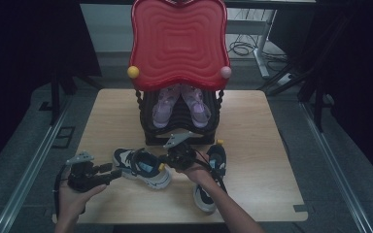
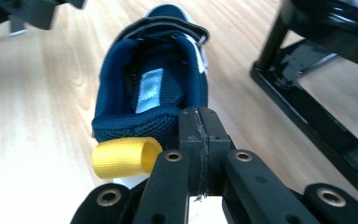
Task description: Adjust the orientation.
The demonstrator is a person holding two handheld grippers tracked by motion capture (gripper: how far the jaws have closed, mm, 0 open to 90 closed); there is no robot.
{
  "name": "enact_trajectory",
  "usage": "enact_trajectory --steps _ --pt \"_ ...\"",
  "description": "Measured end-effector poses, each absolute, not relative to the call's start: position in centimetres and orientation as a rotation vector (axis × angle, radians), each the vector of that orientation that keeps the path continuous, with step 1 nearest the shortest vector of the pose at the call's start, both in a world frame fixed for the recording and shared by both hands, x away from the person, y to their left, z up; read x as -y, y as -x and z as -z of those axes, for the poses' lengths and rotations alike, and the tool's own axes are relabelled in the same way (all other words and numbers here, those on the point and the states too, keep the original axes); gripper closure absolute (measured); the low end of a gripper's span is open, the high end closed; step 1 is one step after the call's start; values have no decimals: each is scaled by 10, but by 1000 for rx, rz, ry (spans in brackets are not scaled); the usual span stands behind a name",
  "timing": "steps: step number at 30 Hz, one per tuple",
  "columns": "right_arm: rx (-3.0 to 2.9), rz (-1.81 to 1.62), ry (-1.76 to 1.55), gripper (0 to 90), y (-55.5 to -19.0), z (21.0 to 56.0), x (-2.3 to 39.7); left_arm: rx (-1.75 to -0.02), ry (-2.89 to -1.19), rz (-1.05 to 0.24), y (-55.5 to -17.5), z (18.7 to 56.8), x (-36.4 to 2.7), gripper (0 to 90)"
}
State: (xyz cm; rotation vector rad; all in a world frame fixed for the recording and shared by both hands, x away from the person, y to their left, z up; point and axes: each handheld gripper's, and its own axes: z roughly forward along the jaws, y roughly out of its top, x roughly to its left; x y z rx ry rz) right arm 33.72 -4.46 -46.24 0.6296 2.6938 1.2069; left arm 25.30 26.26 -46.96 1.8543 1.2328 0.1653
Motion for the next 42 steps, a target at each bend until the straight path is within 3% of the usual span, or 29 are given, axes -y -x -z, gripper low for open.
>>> enact_trajectory --steps 22,42 --pt "-2739 -1315 -488 894 -290 465 26 -1255 -1822 -185 -252 469 -274 444" --pt "-2784 -1298 -417 894 -275 475 24 -1271 -1821 -181 -253 471 -278 444"
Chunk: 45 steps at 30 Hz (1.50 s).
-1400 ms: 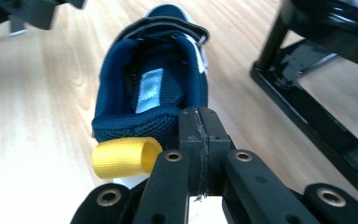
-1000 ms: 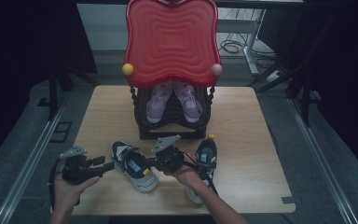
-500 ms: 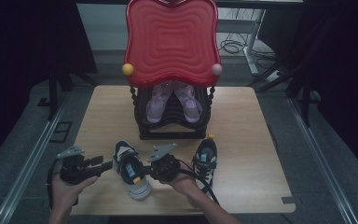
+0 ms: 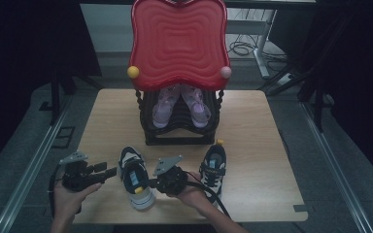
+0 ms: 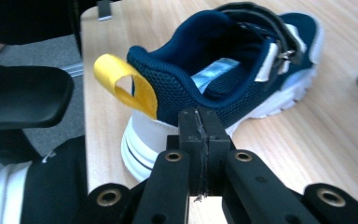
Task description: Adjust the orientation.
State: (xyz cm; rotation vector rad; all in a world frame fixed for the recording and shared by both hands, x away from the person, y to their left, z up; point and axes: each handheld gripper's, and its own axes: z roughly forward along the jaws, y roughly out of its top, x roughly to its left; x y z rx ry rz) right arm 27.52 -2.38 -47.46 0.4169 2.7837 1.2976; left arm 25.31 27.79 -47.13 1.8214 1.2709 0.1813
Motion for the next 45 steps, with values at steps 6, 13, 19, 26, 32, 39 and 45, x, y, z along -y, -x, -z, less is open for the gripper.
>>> enact_trajectory --steps 6,13,19,26,32,39,45 --pt "-2805 -1325 -392 894 -268 478 15 -1278 -1807 -189 -252 470 -282 444" --pt "-2808 -1349 -380 894 -264 480 7 -1283 -1801 -192 -252 470 -285 444" --pt "-2810 -1385 -369 894 -261 482 -1 -1288 -1795 -191 -252 470 -288 443" --pt "-2809 -1410 -301 894 -260 485 -14 -1297 -1778 -203 -251 470 -293 443" --pt "-2806 -1450 -287 894 -260 488 -25 -1301 -1774 -203 -251 470 -296 443" --pt "-2800 -1493 -271 894 -261 492 -40 -1307 -1763 -212 -250 469 -301 443" --pt "-2790 -1524 -270 894 -261 495 -54 -1310 -1759 -210 -250 469 -302 444"
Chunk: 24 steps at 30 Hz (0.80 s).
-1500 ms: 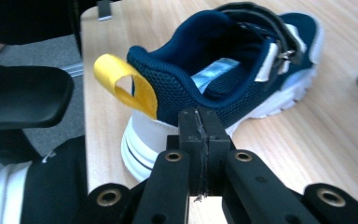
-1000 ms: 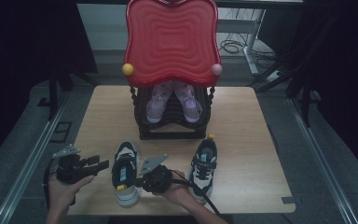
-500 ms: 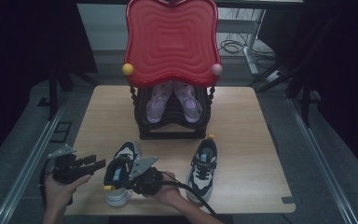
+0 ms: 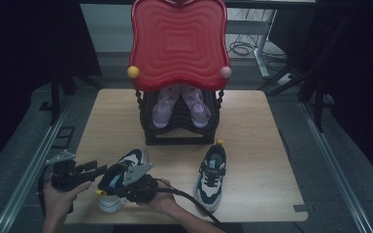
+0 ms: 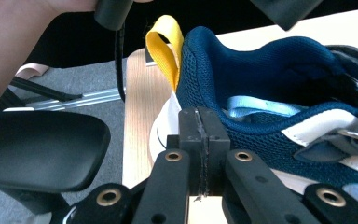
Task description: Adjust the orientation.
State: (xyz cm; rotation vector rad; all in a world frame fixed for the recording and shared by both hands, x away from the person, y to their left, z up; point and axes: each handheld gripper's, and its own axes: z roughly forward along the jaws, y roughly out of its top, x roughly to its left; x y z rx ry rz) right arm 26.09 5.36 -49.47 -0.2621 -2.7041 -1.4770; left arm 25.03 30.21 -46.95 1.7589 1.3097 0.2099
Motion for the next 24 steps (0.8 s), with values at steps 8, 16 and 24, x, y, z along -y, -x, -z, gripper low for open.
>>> enact_trajectory --steps 8,16,24 --pt "2730 1504 270 894 -257 489 -44 -1307 -1761 -209 -251 470 -303 443" --pt "2742 1585 341 892 -258 467 1 -1308 -1761 -215 -250 469 -302 443" --pt "2769 1663 431 892 -249 459 54 -1314 -1761 -215 -250 470 -302 441"
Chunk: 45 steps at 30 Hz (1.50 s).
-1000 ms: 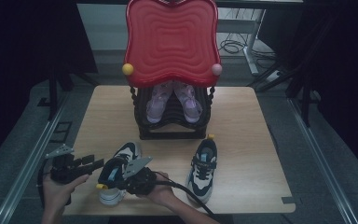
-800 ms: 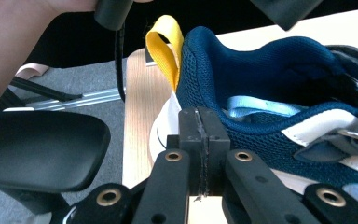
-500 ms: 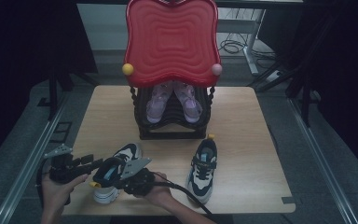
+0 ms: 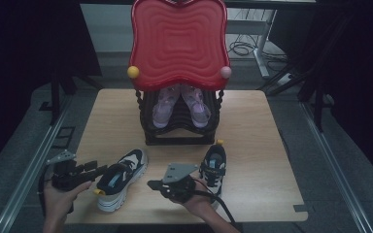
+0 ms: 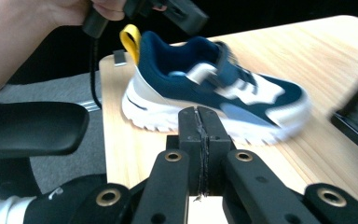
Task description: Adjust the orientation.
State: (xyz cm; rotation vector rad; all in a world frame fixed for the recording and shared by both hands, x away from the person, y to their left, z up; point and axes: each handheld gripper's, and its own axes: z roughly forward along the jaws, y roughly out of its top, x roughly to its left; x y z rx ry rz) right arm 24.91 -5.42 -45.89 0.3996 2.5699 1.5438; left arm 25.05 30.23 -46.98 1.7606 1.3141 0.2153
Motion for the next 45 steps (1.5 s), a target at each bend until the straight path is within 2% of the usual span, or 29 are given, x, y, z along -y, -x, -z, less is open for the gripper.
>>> enact_trajectory --steps 8,21,30,37,45 --pt "-2502 -1505 -578 892 -255 460 115 -1309 -1764 -218 -251 469 -300 439" --pt "-2380 -1460 -728 892 -260 455 167 -1313 -1769 -211 -252 472 -301 437" --pt "-2358 -1447 -780 891 -266 457 181 -1312 -1786 -202 -254 474 -298 432" --pt "-2365 -1453 -829 892 -255 466 196 -1316 -1785 -203 -254 475 -298 432" --pt "-2473 -1395 -772 892 -242 480 171 -1312 -1792 -199 -254 475 -296 430"
